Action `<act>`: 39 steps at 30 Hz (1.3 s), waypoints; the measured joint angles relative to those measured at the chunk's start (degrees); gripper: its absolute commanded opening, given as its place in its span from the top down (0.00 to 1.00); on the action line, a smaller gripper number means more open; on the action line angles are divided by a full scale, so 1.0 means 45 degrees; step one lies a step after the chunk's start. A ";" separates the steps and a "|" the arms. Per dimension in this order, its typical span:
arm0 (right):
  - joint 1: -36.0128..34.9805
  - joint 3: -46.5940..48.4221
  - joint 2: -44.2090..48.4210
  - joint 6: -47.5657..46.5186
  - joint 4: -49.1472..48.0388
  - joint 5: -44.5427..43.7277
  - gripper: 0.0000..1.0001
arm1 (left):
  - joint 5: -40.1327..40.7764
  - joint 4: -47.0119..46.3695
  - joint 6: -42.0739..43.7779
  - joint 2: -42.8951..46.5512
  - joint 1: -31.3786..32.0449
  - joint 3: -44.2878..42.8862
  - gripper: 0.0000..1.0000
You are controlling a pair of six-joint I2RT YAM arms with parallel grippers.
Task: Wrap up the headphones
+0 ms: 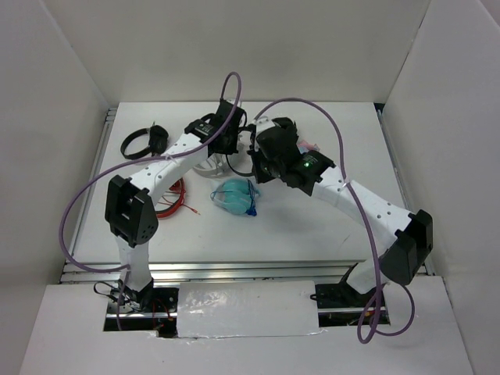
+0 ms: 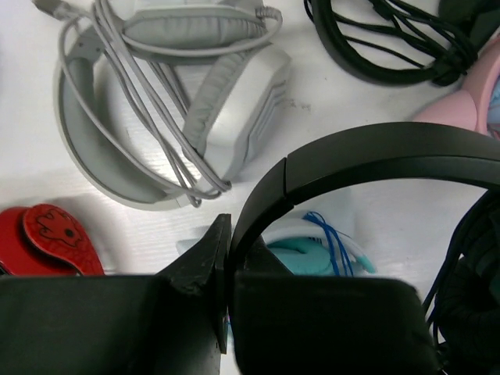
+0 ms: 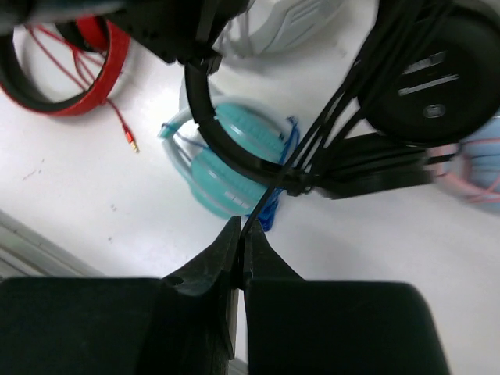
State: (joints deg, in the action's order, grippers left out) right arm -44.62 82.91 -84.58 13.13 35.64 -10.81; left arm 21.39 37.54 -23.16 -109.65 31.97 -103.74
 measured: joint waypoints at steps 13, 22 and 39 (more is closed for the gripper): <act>-0.0044 -0.3215 0.0374 0.1355 -0.1530 0.0253 0.79 | -0.3118 -0.0612 -0.0631 0.0835 -0.1054 0.2283 1.00; -0.0325 -0.4954 0.1564 0.1583 -0.2346 0.0185 0.57 | -0.4095 -0.1802 -0.1156 0.1035 -0.1326 0.2419 1.00; -0.0398 -0.8796 0.6183 0.2531 -0.2574 -0.0204 0.45 | -0.3133 -0.2268 -0.1258 0.1098 -0.0155 0.2142 1.00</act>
State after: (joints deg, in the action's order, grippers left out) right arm -46.41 43.33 -56.75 24.51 24.05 -11.73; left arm 7.29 27.33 -28.82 -104.71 31.27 -94.11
